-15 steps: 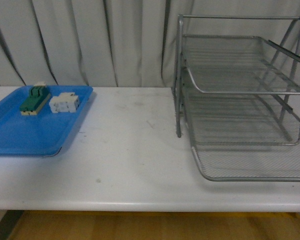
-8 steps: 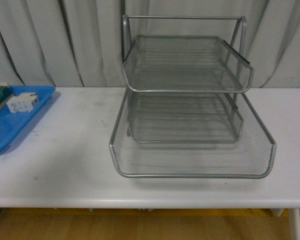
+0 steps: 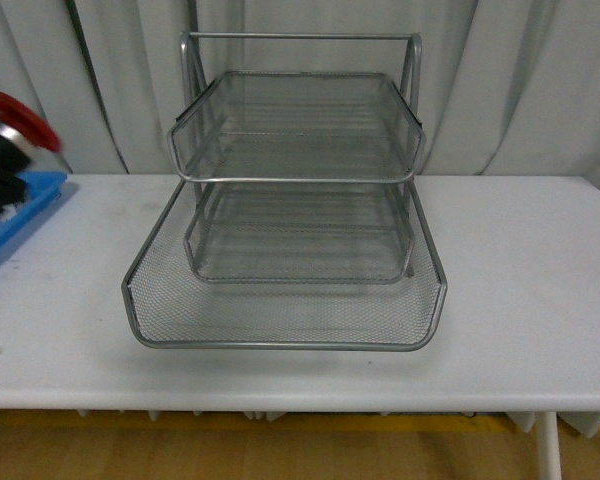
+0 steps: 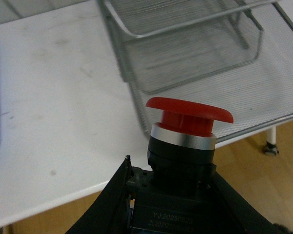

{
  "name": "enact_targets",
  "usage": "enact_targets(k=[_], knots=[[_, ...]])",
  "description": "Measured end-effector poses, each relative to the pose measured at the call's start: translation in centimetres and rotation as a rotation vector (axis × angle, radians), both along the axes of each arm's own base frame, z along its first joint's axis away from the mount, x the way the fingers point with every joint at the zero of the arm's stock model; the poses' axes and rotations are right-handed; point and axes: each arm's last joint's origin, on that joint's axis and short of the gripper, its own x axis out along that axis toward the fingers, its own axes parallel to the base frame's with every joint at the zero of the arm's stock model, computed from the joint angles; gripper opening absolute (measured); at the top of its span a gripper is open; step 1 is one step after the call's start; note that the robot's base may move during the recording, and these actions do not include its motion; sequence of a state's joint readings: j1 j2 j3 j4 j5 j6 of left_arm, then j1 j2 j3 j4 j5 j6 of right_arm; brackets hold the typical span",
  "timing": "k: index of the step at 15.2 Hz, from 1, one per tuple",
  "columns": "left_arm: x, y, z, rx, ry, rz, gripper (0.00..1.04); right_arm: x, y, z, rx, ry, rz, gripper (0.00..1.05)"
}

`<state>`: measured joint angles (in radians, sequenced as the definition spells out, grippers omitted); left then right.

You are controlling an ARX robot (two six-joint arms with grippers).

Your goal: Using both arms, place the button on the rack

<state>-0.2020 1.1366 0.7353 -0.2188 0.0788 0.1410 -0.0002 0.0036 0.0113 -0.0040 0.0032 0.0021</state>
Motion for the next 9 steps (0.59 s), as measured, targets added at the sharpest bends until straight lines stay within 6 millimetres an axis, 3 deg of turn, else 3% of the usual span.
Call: enact_targets(k=[3,6,9], knots=[[4.6,-4.9,-1.4,0.073,0.009,-0.186,0.36,0.0,0.0,0.0,0.000,0.000,0.000,0.98],[8.9,-8.8,-4.5,0.139,0.101,-0.266,0.36,0.0,0.0,0.0,0.000,0.000,0.000,0.98],[12.2,-11.4,-6.9,0.206,0.143,-0.282,0.36,0.0,0.0,0.0,0.000,0.000,0.000,0.98]])
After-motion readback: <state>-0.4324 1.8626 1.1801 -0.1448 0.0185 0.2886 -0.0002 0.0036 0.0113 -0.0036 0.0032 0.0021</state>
